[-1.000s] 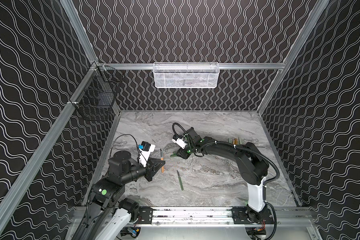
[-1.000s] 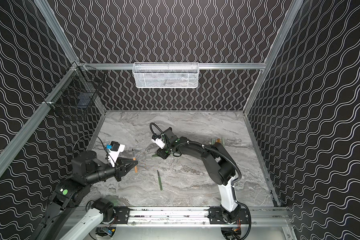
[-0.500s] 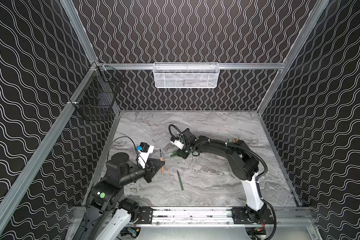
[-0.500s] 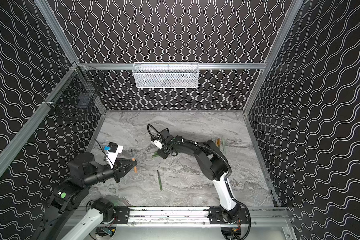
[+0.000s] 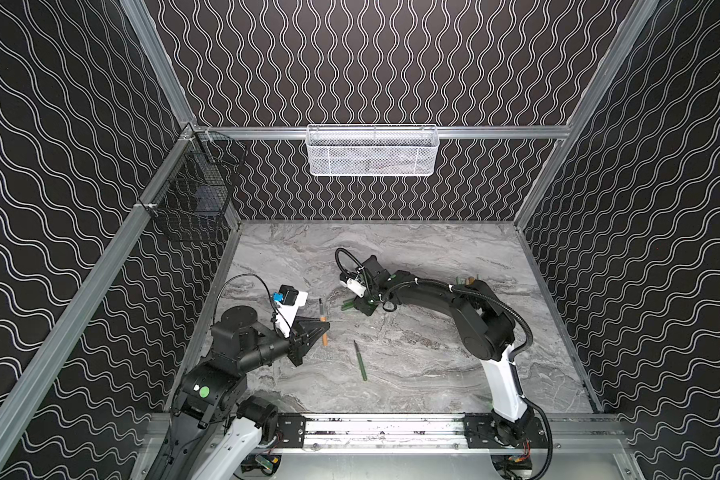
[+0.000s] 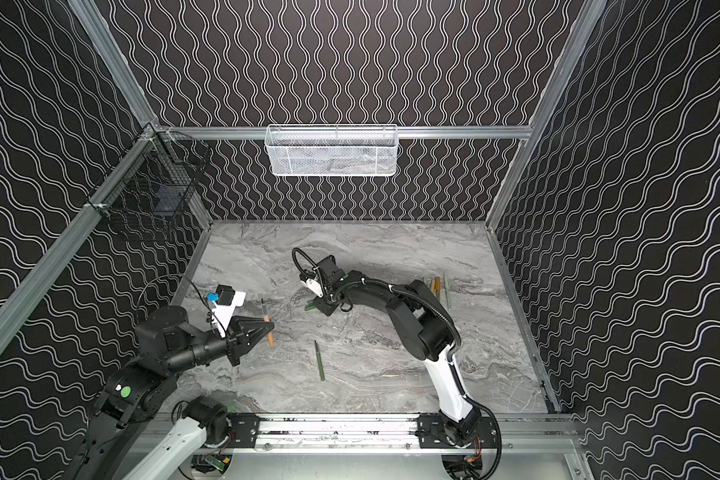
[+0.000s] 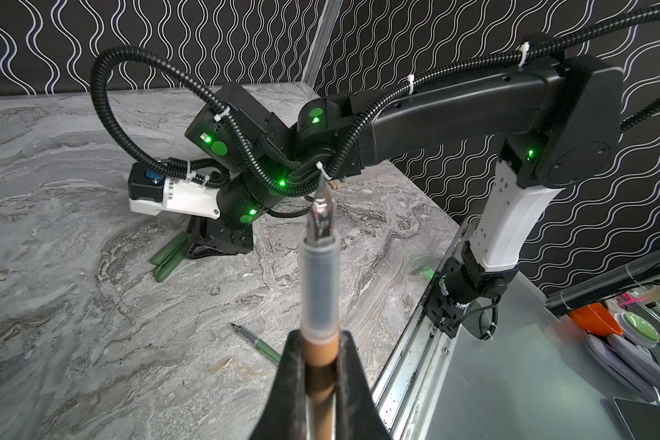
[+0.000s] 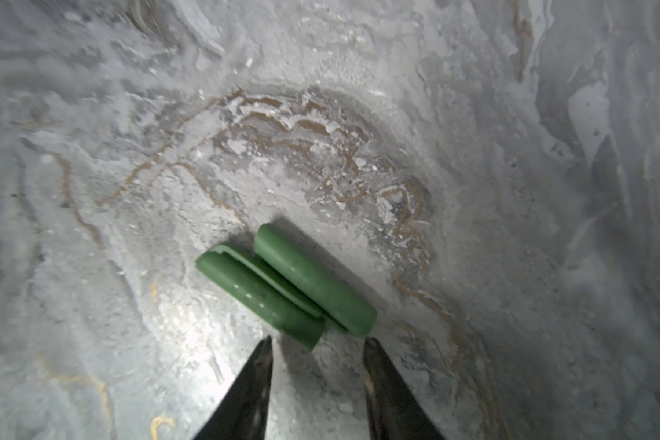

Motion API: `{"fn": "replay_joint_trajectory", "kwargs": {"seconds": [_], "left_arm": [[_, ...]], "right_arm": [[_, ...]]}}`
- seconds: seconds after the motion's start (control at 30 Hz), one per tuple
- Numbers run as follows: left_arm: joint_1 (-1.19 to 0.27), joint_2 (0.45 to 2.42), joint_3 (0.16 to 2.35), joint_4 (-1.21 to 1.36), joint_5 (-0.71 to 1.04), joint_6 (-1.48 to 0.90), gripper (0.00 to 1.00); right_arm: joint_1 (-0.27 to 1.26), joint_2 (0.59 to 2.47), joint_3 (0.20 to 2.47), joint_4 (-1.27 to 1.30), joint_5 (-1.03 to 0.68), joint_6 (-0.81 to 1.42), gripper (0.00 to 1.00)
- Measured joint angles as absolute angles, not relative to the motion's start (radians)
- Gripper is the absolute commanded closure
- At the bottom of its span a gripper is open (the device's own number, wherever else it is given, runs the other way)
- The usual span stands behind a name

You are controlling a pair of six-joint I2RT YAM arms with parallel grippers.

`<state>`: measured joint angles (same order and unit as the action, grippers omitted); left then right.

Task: Insert the pens into the pen caps
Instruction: 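Move the right gripper to the loose green caps and grasp one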

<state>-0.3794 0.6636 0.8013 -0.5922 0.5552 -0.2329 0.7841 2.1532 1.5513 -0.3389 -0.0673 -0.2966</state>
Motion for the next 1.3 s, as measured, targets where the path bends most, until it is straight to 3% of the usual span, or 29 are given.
{"fn": "replay_joint_trajectory", "kwargs": {"seconds": [0.9,1.13,1.3], "left_arm": [[-0.379,0.648,0.798,-0.583,0.554,-0.232,1.00],[-0.379,0.644,0.798,-0.583,0.554,-0.232,1.00],[-0.379,0.646,0.798,-0.581,0.554,-0.232,1.00]], "right_arm": [[0.779,2.264,1.686,-0.376,-0.081,-0.348,0.55],[0.780,2.294,1.730,-0.382,-0.090,-0.360,0.57],[0.783,2.305,1.745,-0.382,-0.092,-0.360,0.64]]}}
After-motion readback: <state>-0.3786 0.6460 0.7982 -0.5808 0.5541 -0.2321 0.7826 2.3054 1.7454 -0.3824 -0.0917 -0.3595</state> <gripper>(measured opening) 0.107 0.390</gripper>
